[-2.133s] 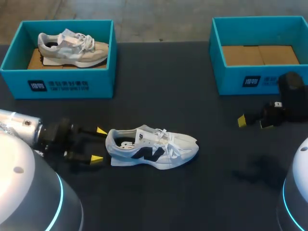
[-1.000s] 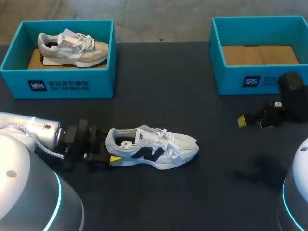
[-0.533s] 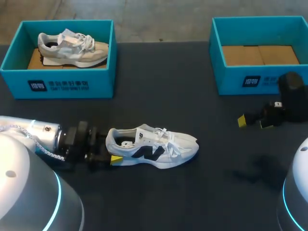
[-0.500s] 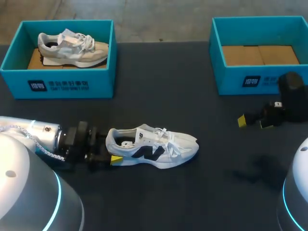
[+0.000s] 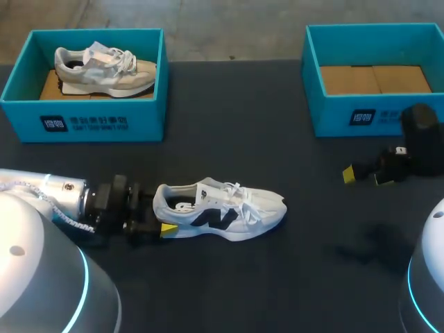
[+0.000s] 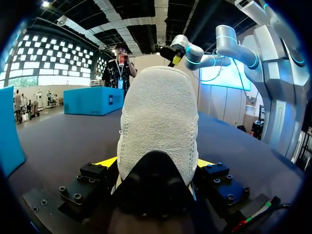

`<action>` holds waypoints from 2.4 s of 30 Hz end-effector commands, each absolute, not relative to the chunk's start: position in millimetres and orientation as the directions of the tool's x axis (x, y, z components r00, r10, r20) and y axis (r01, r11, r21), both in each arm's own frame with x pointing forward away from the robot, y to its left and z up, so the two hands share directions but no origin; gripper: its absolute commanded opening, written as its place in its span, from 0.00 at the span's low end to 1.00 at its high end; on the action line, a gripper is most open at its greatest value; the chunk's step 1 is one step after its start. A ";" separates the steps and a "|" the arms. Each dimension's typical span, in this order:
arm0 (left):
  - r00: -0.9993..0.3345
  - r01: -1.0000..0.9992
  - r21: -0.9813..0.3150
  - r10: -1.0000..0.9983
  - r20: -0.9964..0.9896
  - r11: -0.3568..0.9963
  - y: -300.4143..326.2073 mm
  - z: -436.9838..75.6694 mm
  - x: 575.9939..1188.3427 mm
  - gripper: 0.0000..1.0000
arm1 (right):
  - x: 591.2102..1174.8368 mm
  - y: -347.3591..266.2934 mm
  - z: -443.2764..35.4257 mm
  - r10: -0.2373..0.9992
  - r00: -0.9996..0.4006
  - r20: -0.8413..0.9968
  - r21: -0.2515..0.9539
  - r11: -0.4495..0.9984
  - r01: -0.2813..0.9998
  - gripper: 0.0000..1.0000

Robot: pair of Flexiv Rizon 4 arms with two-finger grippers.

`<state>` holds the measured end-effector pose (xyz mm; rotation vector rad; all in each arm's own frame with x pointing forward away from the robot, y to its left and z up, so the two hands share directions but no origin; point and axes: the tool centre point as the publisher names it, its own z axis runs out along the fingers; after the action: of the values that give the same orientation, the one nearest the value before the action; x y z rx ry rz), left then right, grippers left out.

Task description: Take the shoe out of the shoebox, open the shoe tongue, remove and reinsert the insole, then place the shoe into the shoebox

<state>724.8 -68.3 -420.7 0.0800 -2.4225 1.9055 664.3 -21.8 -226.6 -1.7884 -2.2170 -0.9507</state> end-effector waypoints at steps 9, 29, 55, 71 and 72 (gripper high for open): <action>-0.997 -0.078 -0.968 -0.012 0.077 0.238 -68.9 -424.2 726.6 0.00 | 663.7 -21.2 -226.8 0.833 -0.283 0.476 0.382 0.094 0.919 1.00; -0.997 -0.078 -0.968 -0.012 0.077 0.238 -68.9 -424.2 726.6 0.00 | 663.7 -21.2 -226.8 0.833 -0.283 0.476 0.382 0.094 0.919 1.00; -0.997 -0.078 -0.968 -0.012 0.077 0.238 -68.9 -424.2 726.6 0.00 | 708.2 161.4 -265.2 0.959 -0.072 0.274 0.204 0.015 0.979 1.00; -0.997 -0.078 -0.968 -0.012 0.077 0.238 -68.9 -424.2 726.6 0.00 | 709.2 180.6 -273.7 0.945 -0.105 0.311 0.187 0.047 0.981 1.00; -0.997 -0.078 -0.968 -0.012 0.077 0.238 -68.9 -424.2 726.6 0.00 | 709.2 180.6 -273.7 0.945 -0.105 0.311 0.187 0.047 0.981 1.00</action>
<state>724.6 -68.3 -420.1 0.0833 -2.4248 1.9034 704.3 168.8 -256.7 -2.0243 -2.1936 -0.5469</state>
